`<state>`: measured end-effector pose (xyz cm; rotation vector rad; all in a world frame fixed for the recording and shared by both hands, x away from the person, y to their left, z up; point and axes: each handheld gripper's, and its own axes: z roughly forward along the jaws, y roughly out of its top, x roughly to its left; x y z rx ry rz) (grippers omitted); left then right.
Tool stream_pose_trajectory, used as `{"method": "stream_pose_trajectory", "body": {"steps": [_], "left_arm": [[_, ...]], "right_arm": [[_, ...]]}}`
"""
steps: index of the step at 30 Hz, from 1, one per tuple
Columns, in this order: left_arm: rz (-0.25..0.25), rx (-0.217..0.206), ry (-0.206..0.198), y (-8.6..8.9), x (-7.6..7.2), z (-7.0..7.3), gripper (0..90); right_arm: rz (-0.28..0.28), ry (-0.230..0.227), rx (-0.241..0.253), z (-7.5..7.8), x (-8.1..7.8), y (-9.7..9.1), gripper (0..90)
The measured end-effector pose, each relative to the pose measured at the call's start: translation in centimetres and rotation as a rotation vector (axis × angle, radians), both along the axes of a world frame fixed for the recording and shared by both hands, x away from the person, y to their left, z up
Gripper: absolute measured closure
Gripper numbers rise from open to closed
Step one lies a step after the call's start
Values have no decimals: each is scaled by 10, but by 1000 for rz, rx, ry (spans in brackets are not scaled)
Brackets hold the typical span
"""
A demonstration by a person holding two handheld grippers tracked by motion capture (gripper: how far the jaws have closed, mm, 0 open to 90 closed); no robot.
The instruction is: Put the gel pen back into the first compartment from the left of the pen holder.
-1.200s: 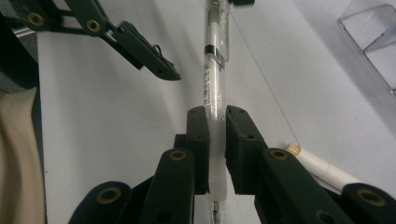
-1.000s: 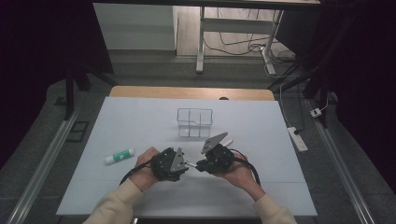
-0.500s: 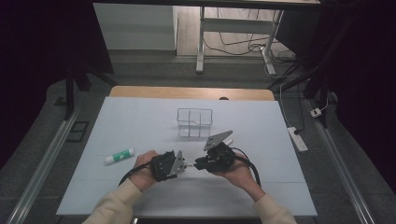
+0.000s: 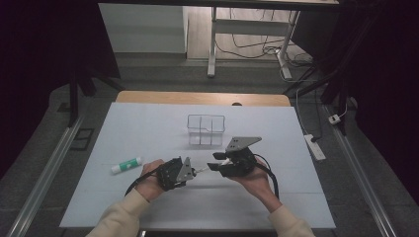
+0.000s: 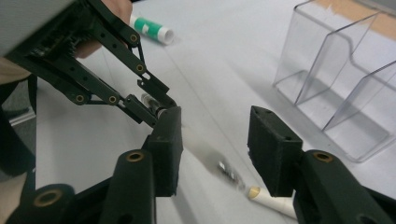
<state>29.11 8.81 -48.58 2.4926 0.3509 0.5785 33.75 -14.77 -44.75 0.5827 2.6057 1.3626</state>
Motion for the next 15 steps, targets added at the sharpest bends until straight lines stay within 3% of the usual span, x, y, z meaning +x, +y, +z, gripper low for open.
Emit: {"method": "stream_pose_trajectory", "body": {"steps": [9,15], "left_arm": [[61,-74,30,13,8,3,795],[98,-163,59,22,12,5,795]], "right_arm": [[-27,-32,29,1,0,-6,479],[-43,-38,37,-1,1,-8,459]]}}
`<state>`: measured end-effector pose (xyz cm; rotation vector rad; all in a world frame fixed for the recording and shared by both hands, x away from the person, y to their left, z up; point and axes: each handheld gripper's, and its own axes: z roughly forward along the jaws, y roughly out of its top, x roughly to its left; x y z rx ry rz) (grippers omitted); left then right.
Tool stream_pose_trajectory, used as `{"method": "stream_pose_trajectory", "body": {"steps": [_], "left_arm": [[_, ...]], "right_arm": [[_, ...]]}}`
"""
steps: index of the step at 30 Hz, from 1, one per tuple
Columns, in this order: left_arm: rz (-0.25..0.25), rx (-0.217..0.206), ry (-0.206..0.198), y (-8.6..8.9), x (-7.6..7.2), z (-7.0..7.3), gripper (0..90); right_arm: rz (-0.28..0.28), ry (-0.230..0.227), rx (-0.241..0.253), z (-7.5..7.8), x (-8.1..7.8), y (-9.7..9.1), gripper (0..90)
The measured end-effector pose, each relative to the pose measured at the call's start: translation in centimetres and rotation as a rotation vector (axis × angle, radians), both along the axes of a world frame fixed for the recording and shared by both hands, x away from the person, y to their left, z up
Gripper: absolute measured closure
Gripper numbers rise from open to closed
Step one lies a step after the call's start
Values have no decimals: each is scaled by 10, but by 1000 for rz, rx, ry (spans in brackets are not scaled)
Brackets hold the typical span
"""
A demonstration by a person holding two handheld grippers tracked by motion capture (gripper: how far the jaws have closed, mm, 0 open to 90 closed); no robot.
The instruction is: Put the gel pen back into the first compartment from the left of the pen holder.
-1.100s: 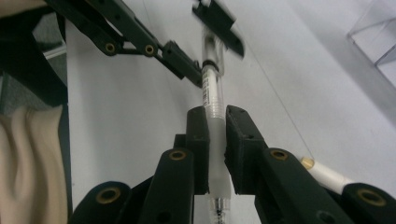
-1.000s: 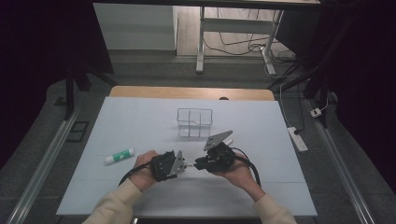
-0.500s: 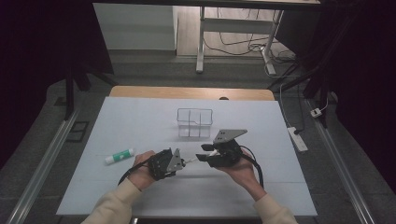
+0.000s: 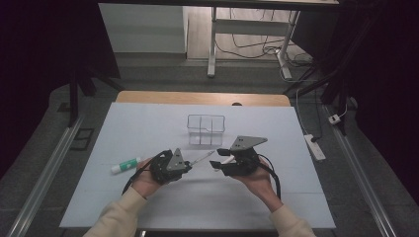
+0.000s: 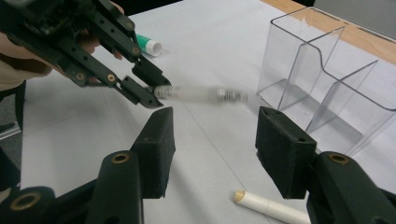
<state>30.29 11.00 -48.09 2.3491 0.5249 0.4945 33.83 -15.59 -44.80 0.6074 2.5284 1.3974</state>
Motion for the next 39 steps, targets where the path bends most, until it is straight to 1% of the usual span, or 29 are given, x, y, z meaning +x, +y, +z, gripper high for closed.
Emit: {"method": "stream_pose_trajectory", "body": {"steps": [1,3,5,14,19,26,31,36,39], "left_arm": [[2,-8,4,2,1,1,795],[12,-43,15,5,2,1,795],[21,-64,23,7,3,1,795],[35,-128,42,12,6,1,795],[35,-145,51,11,6,0,794],[26,-154,58,7,6,-1,794],[17,-166,63,3,5,-2,794],[-1,-165,66,-4,3,-4,794],[-15,-153,67,-9,2,-6,794]], "right_arm": [[-2,2,2,0,0,0,456],[-2,3,-4,-1,0,-1,450],[-2,1,-5,-2,0,0,443],[-23,-3,-1,-5,2,-1,410],[-33,-8,19,-5,2,-1,404],[-34,-14,20,-5,1,-1,401],[-38,-13,32,-6,1,0,404],[-44,-9,54,-6,0,1,416],[-46,-11,61,-6,-1,1,426]]}}
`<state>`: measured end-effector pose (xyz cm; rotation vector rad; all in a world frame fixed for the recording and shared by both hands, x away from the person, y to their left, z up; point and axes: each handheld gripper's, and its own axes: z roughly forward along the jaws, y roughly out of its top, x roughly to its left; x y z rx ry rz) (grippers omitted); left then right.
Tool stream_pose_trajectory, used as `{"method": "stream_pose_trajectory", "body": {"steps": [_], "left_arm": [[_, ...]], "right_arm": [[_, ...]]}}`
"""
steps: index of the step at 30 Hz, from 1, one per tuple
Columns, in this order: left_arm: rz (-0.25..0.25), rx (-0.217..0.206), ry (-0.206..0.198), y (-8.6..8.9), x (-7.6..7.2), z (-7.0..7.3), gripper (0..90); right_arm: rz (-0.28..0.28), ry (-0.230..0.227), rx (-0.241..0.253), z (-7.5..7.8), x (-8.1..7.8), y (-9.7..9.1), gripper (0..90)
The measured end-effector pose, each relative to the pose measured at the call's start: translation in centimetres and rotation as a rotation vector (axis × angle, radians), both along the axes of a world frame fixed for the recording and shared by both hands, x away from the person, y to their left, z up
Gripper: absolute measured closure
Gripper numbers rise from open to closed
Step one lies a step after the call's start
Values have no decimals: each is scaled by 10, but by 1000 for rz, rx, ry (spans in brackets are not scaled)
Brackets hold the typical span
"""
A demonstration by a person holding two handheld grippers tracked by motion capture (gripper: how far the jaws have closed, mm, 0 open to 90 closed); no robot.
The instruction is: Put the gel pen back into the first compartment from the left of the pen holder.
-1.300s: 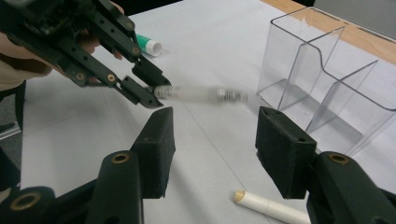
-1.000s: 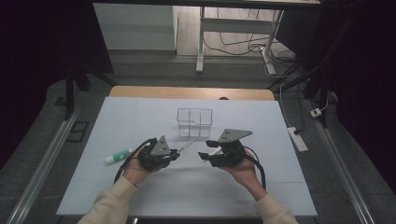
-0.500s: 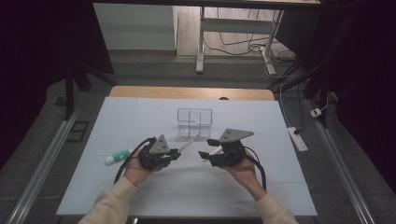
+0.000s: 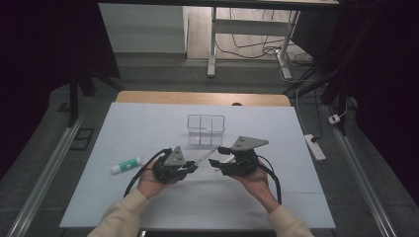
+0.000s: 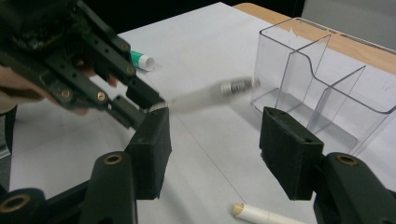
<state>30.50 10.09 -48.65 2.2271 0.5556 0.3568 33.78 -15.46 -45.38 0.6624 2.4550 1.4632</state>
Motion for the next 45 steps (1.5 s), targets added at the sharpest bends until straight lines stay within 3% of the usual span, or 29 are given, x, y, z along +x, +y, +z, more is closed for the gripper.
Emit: {"method": "stream_pose_trajectory", "body": {"steps": [11,15,26,33,38,45], "left_arm": [[-29,24,-8,-13,-1,-4,793],[-23,24,-12,-14,-1,-5,791],[-7,42,-16,-13,2,-9,747],[10,27,-12,-12,3,-9,717],[23,20,-11,-9,4,-8,662],[61,-22,-1,-2,3,-4,568]], "right_arm": [[-2,9,37,0,0,-1,572],[8,36,65,0,2,-4,622],[111,39,104,2,-2,-1,769],[147,5,93,4,-6,2,790],[130,-9,81,5,-6,0,790],[107,-24,94,8,-5,-5,790]]}}
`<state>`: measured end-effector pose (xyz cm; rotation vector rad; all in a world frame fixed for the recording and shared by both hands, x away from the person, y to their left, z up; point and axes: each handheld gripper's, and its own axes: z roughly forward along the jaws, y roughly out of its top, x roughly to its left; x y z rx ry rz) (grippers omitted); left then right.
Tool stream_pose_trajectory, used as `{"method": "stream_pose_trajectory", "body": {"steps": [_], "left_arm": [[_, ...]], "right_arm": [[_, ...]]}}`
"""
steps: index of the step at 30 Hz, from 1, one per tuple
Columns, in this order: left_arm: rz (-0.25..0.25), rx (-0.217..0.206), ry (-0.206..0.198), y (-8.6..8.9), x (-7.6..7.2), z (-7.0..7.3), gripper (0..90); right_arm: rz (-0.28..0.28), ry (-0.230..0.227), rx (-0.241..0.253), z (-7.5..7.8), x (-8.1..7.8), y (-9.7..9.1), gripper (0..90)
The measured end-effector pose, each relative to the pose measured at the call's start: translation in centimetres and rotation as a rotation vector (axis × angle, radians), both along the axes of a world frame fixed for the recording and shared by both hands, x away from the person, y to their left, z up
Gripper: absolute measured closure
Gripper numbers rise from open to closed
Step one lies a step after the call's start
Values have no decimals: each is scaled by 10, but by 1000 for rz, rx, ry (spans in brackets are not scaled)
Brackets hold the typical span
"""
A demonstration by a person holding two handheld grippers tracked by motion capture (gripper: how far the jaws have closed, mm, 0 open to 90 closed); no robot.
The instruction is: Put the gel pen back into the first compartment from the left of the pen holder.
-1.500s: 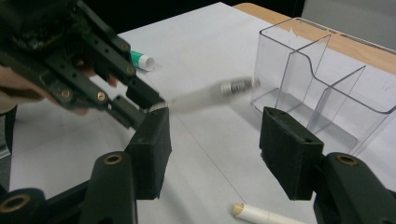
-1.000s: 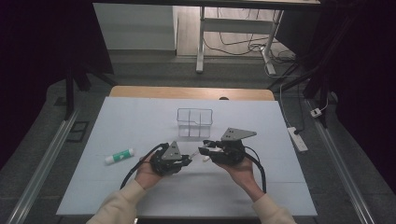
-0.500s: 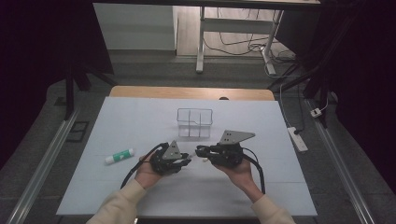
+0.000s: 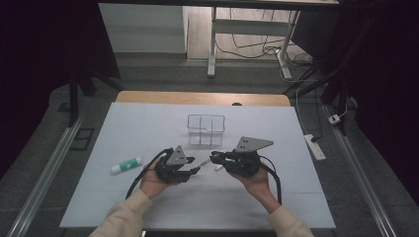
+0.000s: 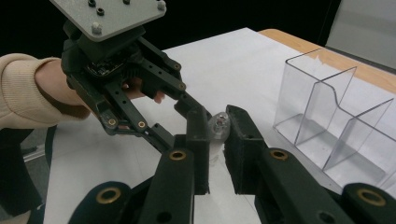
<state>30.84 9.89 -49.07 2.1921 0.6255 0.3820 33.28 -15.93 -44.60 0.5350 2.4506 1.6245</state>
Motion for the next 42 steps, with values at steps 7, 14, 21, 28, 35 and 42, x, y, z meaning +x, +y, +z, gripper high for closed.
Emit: {"method": "stream_pose_trajectory", "body": {"steps": [7,14,21,28,35,42], "left_arm": [[34,-11,8,10,-2,3,455],[53,-10,17,25,-8,5,409],[71,-4,31,41,-14,4,388],[100,-2,40,56,-21,-1,379],[134,-1,53,70,-26,-5,368],[168,-17,71,87,-33,-9,356]], "right_arm": [[-16,-18,11,3,1,-4,790],[-25,-29,14,6,1,-8,790],[-42,-41,31,9,1,-11,790],[-52,-49,30,11,2,-14,790],[-57,-58,34,13,2,-16,790],[-63,-66,40,15,3,-18,790]]}}
